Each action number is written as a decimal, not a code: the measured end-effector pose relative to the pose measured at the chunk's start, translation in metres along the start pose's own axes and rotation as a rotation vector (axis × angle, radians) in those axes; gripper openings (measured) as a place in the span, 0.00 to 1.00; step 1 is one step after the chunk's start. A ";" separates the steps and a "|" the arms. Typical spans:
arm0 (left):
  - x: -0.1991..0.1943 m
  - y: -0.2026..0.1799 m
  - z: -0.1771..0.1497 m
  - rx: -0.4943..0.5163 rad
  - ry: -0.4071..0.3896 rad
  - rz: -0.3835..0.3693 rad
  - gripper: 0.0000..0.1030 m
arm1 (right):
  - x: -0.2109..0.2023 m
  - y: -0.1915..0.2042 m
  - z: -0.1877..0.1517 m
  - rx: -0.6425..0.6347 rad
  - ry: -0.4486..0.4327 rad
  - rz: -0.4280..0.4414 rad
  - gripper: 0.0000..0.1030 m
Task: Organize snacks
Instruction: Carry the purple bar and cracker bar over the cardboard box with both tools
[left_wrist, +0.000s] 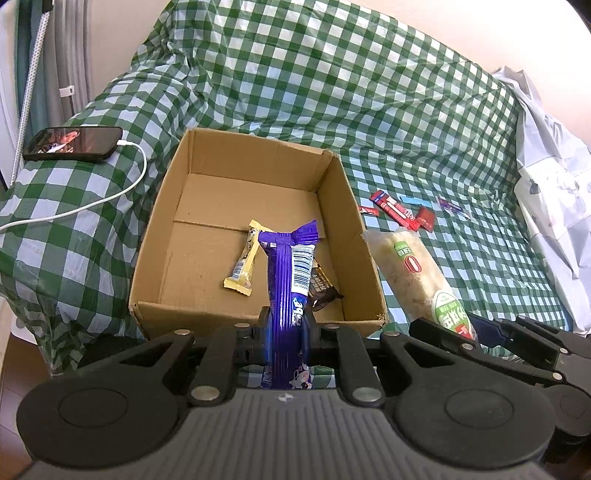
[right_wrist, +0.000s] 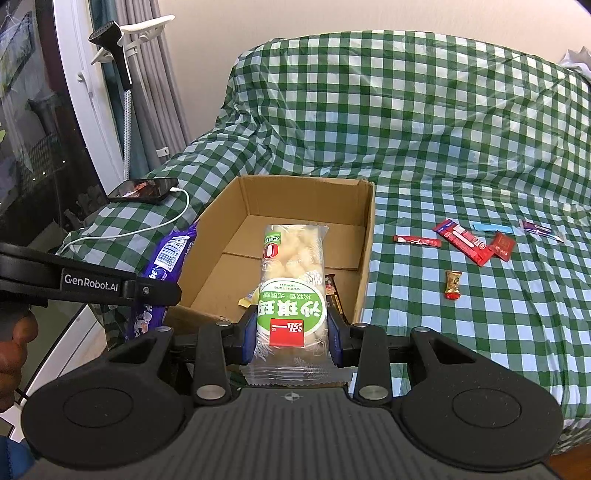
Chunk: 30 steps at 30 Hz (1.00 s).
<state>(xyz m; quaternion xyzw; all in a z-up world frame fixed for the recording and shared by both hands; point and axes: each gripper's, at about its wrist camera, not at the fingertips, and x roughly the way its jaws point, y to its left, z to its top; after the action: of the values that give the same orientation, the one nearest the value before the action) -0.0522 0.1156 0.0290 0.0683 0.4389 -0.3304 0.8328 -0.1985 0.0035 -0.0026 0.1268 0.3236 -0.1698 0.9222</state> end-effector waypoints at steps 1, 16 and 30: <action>0.001 0.000 0.001 -0.003 0.001 0.000 0.15 | 0.002 0.000 0.001 -0.001 0.002 0.000 0.38; 0.016 0.010 0.021 -0.032 -0.010 0.013 0.15 | 0.020 -0.006 0.015 0.016 0.008 -0.013 0.38; 0.048 0.019 0.050 -0.060 -0.013 0.017 0.15 | 0.058 -0.011 0.032 0.018 0.046 -0.016 0.38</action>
<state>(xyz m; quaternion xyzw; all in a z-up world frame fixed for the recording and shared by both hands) 0.0127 0.0864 0.0190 0.0449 0.4427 -0.3105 0.8400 -0.1423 -0.0314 -0.0167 0.1365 0.3442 -0.1770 0.9119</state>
